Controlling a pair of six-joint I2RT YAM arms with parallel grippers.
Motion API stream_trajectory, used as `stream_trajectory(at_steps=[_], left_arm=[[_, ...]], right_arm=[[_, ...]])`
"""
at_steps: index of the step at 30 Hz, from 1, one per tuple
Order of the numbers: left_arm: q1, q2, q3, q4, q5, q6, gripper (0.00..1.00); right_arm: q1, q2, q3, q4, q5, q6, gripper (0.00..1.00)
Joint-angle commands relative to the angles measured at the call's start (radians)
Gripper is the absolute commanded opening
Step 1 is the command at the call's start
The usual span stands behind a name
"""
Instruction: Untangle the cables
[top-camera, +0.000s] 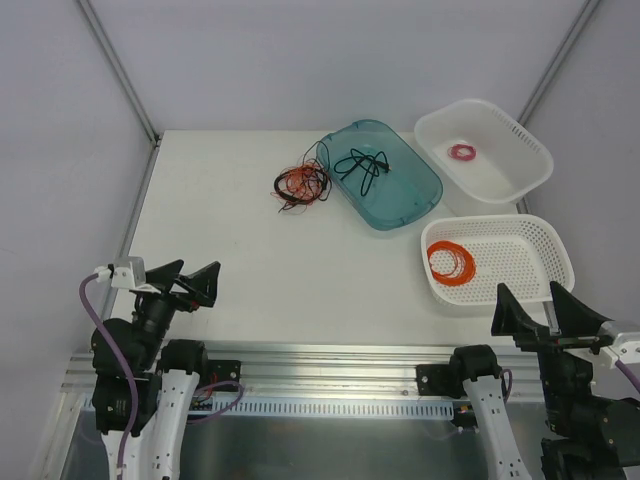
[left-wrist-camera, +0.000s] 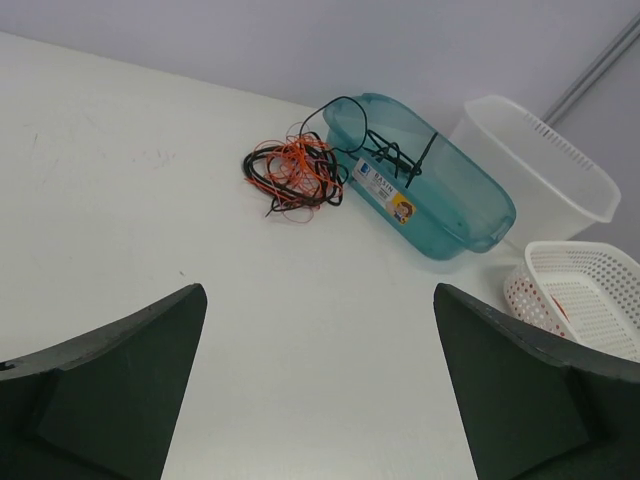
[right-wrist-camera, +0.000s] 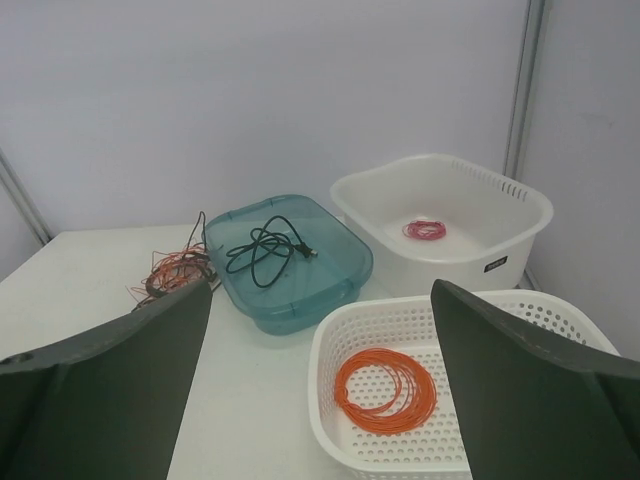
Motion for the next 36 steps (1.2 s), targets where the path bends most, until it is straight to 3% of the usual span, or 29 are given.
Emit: stream_trajectory(at_steps=[1,7,12,14,19,22,29,36], left_arm=[[0.003,-0.165,-0.034,0.017,0.026,-0.050,0.99],[0.003,-0.117,-0.072,0.018,-0.030,-0.146,0.99],[0.003,0.054,-0.098,0.024,-0.085,-0.260,0.99],[0.003,0.192,-0.098,0.026,-0.084,-0.324,0.99],[0.003,0.577,-0.045,0.093,0.092,-0.378,0.99],[0.001,0.702,-0.026,0.199,0.131,-0.413,0.99],[-0.052,1.125,0.093,0.402,0.120,-0.465,0.99],[-0.146,1.524,0.392,0.448,0.017,-0.419,0.99]], right_arm=[[-0.009,-0.080,-0.011,0.036,-0.023,0.020,0.97],[-0.009,-0.010,0.002,-0.004,-0.063,0.066,0.97],[-0.010,0.136,-0.008,-0.034,-0.170,0.118,0.97],[-0.009,0.182,-0.005,-0.045,-0.194,0.132,0.97],[-0.009,0.377,0.038,-0.134,-0.185,0.145,0.97],[-0.009,0.434,0.027,-0.142,-0.208,0.145,0.97],[-0.009,0.439,-0.071,-0.073,-0.285,0.161,0.97],[-0.006,0.448,-0.113,-0.047,-0.293,0.151,0.97]])
